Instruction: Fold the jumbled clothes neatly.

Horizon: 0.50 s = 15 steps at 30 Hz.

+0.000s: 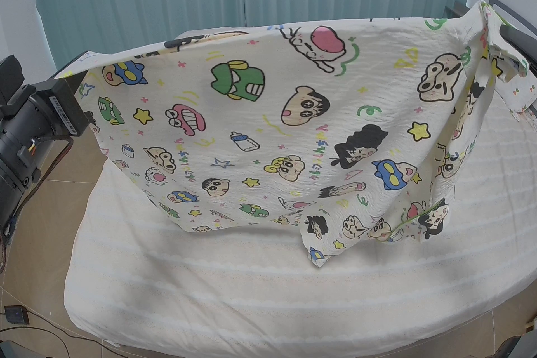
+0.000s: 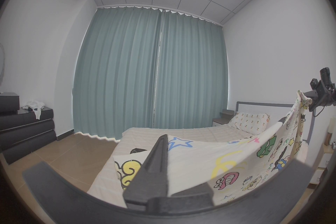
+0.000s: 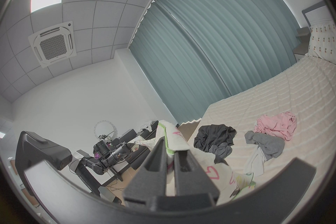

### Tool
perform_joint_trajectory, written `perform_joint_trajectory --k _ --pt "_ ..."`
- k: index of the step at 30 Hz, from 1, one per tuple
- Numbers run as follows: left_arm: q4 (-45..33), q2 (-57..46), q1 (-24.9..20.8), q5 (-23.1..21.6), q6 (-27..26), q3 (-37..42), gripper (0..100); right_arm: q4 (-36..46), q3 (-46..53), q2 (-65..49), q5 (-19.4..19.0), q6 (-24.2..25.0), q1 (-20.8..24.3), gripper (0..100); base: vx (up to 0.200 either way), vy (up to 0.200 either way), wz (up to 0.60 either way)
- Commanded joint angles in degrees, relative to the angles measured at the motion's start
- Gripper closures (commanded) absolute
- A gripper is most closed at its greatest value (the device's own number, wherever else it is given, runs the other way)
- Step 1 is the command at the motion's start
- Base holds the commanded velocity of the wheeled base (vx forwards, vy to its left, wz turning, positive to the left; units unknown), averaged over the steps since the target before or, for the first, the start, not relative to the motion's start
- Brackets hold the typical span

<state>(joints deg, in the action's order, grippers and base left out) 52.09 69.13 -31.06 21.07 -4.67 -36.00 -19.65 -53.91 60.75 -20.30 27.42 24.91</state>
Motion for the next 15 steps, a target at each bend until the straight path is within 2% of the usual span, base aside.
perform_joint_trajectory --k 1,3,15 --pt "0.0 0.3 0.1 0.0 0.3 -0.4 100 0.0 -0.1 0.0 0.0 0.0 0.1 100 0.0 0.0 0.0" --pt "0.0 0.4 0.1 0.0 0.5 -0.6 100 0.0 -0.1 0.0 0.0 0.0 0.3 100 0.0 0.0 0.0" --pt "-0.1 0.6 0.0 0.0 0.5 -0.7 100 -0.1 -0.6 0.3 0.2 0.0 0.2 100 0.0 -0.2 0.0"
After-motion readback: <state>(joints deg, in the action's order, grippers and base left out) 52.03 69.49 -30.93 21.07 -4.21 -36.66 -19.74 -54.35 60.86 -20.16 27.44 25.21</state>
